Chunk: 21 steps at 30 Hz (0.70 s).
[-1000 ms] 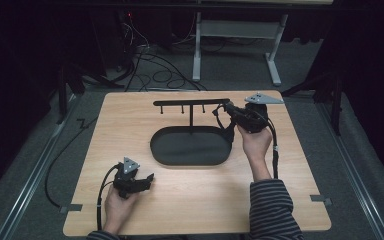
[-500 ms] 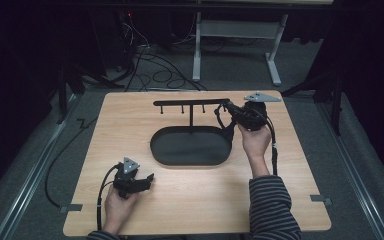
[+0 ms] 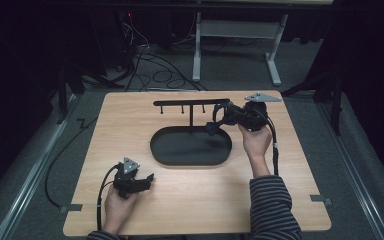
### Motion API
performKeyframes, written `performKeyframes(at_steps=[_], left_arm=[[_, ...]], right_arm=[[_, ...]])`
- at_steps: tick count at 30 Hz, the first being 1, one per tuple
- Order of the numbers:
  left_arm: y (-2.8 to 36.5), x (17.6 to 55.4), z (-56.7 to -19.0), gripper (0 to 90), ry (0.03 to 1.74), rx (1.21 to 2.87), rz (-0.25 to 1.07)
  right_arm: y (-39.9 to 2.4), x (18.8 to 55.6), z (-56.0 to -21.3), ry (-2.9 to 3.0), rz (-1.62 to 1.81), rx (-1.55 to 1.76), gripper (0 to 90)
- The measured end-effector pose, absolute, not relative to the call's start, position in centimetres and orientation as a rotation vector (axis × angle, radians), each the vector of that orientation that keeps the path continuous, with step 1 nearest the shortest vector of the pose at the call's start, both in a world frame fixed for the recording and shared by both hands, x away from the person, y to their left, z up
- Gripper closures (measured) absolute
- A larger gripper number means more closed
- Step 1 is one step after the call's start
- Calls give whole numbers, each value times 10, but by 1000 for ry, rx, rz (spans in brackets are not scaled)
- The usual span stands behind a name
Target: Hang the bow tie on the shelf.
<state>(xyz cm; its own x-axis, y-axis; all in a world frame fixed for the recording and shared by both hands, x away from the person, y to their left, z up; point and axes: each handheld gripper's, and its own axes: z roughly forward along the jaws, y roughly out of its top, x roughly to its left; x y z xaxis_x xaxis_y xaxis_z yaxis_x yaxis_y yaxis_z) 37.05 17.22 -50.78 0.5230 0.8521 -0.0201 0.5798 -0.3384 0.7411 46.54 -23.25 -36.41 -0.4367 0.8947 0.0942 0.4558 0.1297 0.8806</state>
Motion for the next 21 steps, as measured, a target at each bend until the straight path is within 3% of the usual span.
performKeyframes(at_steps=[21], left_arm=[[172,370,-508,254,1161,2055,489]], right_arm=[[-246,449,-351,1921,1297,1293,697]])
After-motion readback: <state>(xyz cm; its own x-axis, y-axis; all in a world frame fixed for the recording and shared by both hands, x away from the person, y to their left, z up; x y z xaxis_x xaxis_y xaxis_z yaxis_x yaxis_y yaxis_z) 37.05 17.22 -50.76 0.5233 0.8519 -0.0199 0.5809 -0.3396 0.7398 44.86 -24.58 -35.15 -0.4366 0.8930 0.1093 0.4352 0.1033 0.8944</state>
